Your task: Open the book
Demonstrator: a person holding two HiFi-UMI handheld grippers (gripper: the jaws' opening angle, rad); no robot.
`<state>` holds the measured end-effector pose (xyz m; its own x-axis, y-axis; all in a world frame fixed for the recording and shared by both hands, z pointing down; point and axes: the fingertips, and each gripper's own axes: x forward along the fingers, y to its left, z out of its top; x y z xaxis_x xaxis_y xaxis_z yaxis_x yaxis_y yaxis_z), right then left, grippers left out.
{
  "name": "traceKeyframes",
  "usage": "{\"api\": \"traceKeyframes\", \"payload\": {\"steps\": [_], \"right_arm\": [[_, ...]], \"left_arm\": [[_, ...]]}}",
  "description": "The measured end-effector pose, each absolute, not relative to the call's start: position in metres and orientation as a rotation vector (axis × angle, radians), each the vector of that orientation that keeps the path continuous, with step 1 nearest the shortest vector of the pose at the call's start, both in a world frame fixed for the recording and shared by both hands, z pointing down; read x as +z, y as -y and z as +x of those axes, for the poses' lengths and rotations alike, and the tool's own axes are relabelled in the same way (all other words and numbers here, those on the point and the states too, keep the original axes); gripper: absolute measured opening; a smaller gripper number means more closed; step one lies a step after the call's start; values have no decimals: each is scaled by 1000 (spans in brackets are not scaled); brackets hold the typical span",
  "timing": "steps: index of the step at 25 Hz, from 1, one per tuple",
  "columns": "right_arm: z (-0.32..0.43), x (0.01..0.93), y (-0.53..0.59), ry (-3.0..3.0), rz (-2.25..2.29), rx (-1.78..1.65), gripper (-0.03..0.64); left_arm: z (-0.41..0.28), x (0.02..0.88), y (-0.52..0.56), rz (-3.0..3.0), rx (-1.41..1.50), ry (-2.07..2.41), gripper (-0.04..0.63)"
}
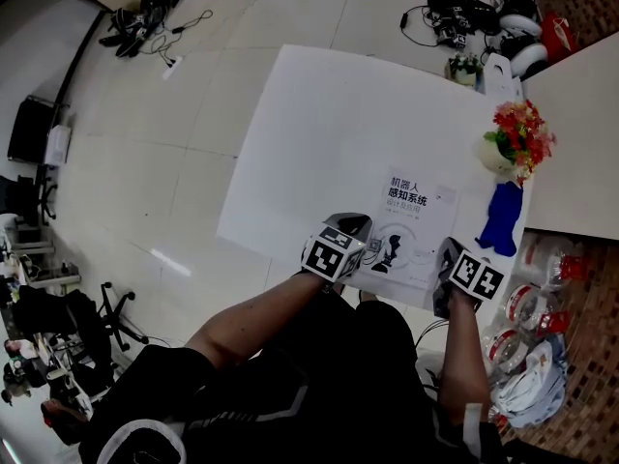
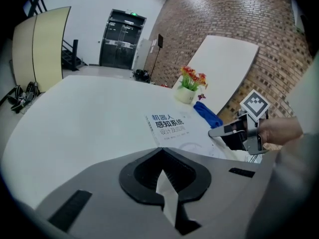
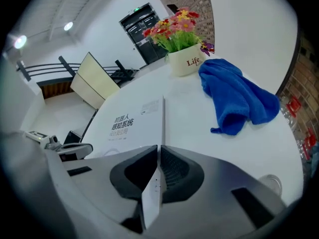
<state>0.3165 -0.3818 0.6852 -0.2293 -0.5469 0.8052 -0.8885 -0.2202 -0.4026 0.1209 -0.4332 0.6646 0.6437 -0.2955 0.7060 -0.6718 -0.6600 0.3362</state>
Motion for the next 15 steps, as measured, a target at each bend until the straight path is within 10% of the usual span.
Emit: {"api": "traceKeyframes", "payload": {"steps": [15], "right_arm": [[313, 653, 383, 1774, 1713, 1368, 0]], "left_arm": [[110, 642, 429, 2276, 814, 816, -3]]}}
